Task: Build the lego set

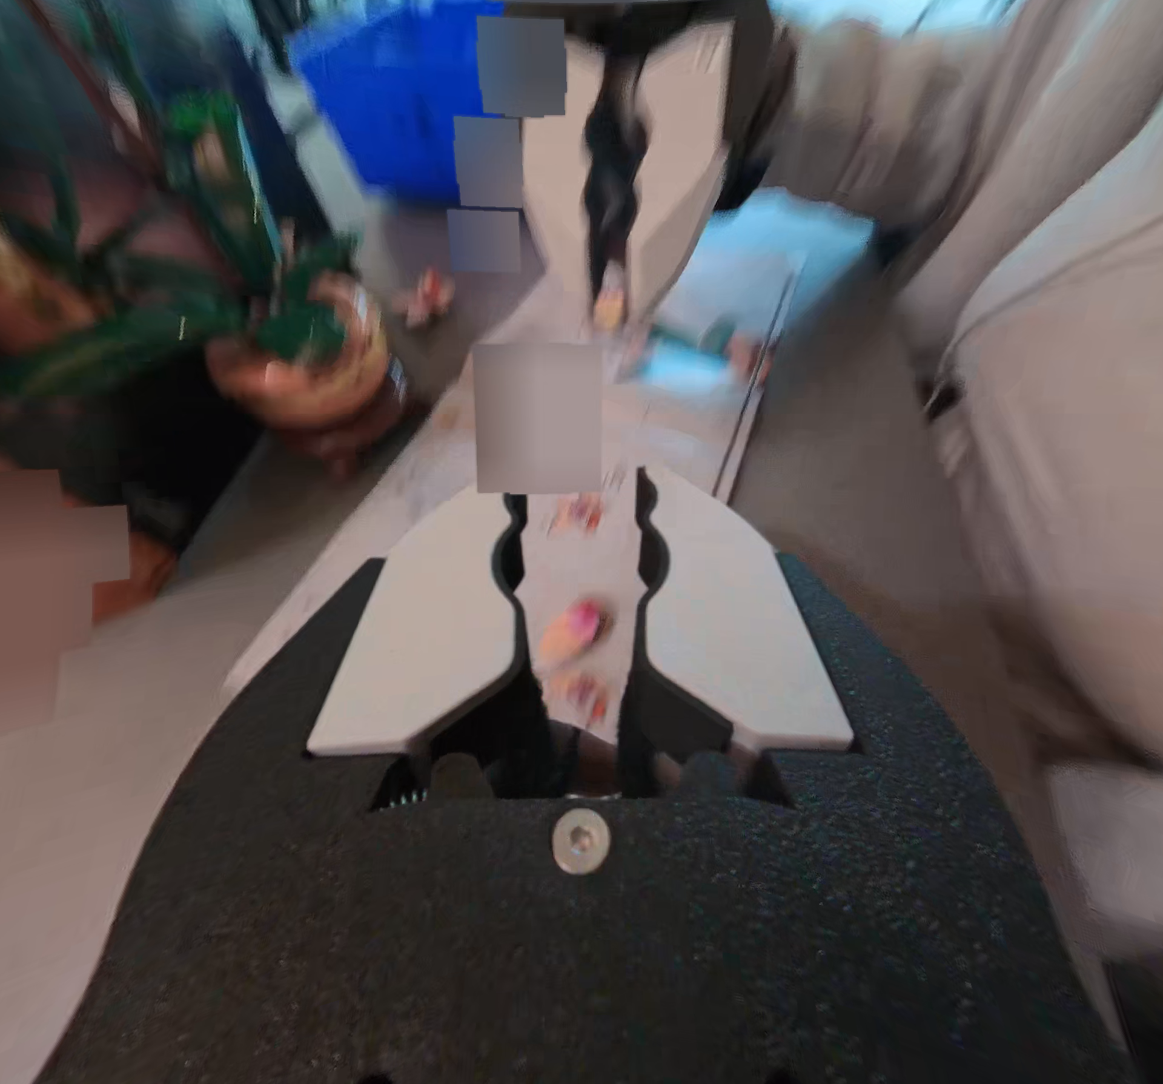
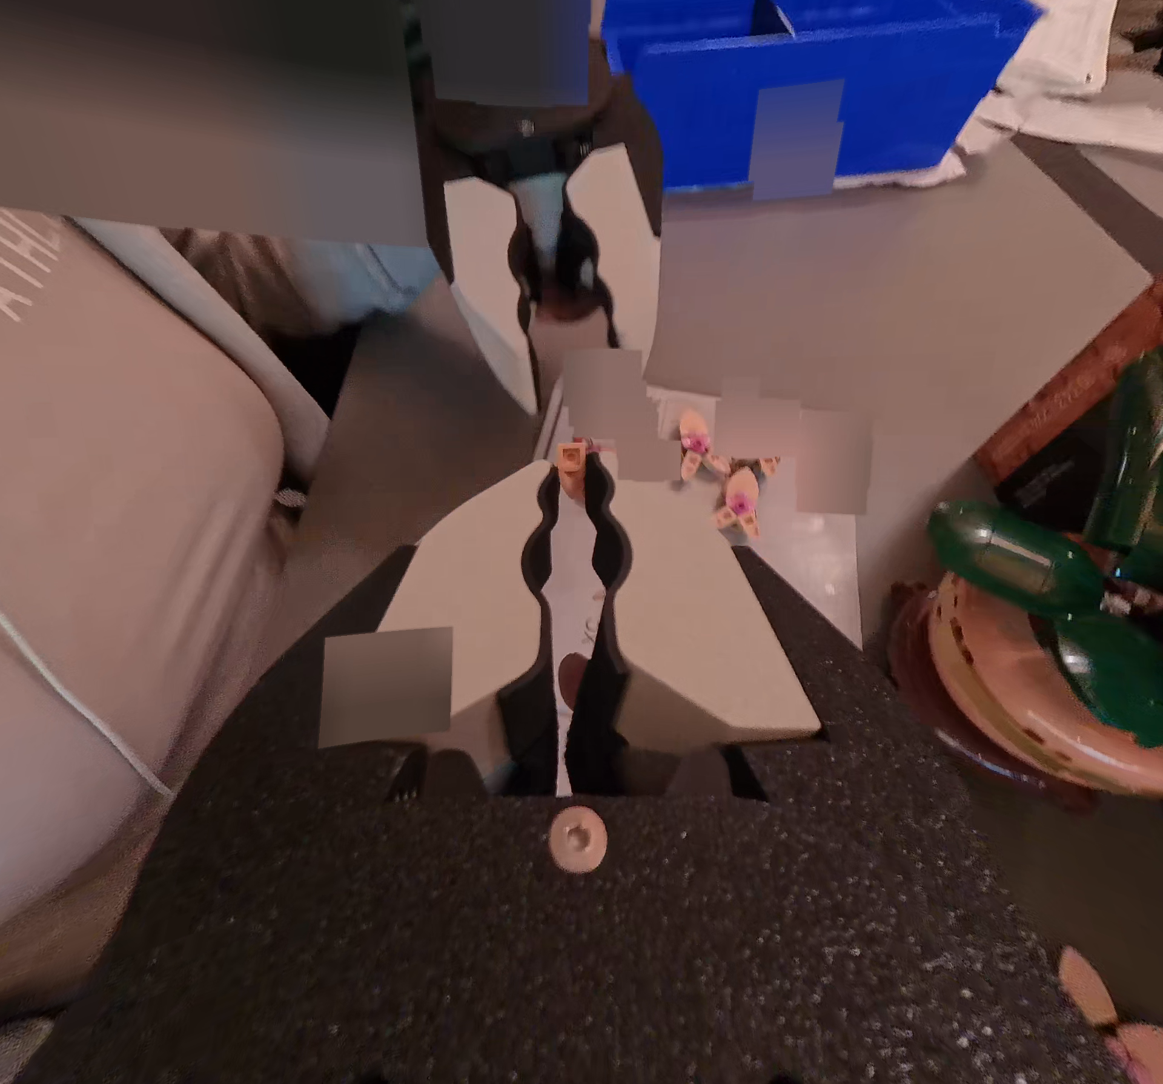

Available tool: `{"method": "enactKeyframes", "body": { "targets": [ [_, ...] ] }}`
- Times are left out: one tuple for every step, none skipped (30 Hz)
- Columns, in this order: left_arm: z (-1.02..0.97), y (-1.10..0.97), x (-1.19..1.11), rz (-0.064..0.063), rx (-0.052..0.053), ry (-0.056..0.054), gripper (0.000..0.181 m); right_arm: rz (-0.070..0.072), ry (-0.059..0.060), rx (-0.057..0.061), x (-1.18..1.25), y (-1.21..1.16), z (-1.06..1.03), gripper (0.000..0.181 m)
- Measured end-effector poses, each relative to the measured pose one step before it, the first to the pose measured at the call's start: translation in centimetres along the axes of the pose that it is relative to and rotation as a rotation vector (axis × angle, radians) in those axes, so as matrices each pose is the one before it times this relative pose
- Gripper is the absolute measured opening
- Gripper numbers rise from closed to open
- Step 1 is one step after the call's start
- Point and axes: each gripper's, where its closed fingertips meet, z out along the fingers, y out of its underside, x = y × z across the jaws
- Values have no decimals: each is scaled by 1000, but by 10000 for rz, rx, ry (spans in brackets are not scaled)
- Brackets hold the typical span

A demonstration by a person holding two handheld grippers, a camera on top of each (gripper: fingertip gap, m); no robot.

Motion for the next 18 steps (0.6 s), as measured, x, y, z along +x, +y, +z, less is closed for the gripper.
{"method": "enactKeyframes", "body": {
  "targets": [
    [-510,2078,-872,76,-1153,-496,38,9,107,-323,183,838,156,8],
    [-210,1889,-567,55,-914,-322,42,5,108,-357,163,895,273,8],
    [97,1449,93,-31,-640,86,40,-24,91,-356,103,866,372,8],
    [344,912,514,-96,-352,319,39,-34,15,-309,-10,759,464,8],
    [486,617,579,-43,-213,352,38,-15,-38,-237,-77,580,499,8],
    [547,663,313,79,-291,201,37,34,-113,-127,-138,375,491,8],
    [500,804,-124,231,-421,-54,36,124,-146,-34,-98,190,471,8],
    [366,682,-299,373,-375,-135,35,182,-178,-17,-93,129,430,8],
    [43,-290,-29,348,257,92,35,177,-172,-78,-81,163,405,8],
    [-91,-528,-118,325,383,57,34,108,-118,-110,-39,159,398,8],
    [-61,-286,-114,350,158,73,33,35,-68,-111,-17,149,374,8],
    [34,-44,-52,346,-44,129,33,37,-48,-110,7,127,380,8],
    [132,109,16,314,-153,180,33,70,-70,-131,-17,133,377,8],
    [185,157,89,269,-183,230,32,54,-70,-136,23,119,383,8],
    [217,145,152,190,-175,258,31,7,-24,-112,83,78,381,8],
    [203,66,179,77,-117,274,29,-32,24,-118,159,76,352,8],
    [101,-196,83,-68,58,223,25,-55,40,-118,189,40,326,8],
    [105,-129,163,-138,19,255,20,-71,37,-116,201,22,308,8]
  ]
}}
